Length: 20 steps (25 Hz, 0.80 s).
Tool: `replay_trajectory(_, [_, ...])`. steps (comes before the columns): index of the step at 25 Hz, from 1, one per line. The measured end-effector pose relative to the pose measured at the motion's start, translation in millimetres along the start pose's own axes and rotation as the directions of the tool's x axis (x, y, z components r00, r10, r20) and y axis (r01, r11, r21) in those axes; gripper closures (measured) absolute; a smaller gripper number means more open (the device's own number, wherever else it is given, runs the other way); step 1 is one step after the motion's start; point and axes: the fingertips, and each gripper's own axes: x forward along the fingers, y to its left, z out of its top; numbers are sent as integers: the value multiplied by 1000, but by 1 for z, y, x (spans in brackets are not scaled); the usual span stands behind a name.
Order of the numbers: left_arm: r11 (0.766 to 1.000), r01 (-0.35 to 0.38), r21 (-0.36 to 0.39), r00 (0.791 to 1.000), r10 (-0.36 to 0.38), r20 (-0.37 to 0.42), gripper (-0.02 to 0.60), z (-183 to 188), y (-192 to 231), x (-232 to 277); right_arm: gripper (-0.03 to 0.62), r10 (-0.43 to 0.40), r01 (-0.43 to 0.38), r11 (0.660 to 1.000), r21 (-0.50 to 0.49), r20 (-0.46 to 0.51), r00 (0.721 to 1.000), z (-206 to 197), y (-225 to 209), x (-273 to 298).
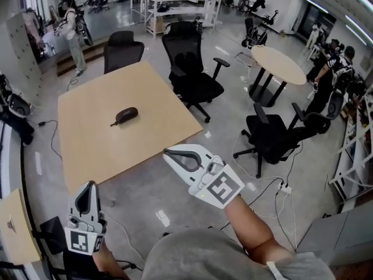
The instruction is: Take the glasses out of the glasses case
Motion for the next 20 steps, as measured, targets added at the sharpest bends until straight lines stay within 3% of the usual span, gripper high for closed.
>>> replay_trajectory(6, [999, 24, -39, 1000, -23, 17, 577, -30, 23, 9, 586, -8, 9, 1000, -30, 23, 1000, -3, -7, 37])
replay_trajectory(13, [999, 18, -43, 1000, -17, 20, 575, -40, 38, 12, 586, -2, 3, 999, -39, 35, 999, -7, -10, 53])
replay_trajectory(20, [1000, -19, -23, 999, 18, -39, 577, -51, 35, 21, 586, 22, -23, 1000, 12, 96, 995, -19, -36, 64])
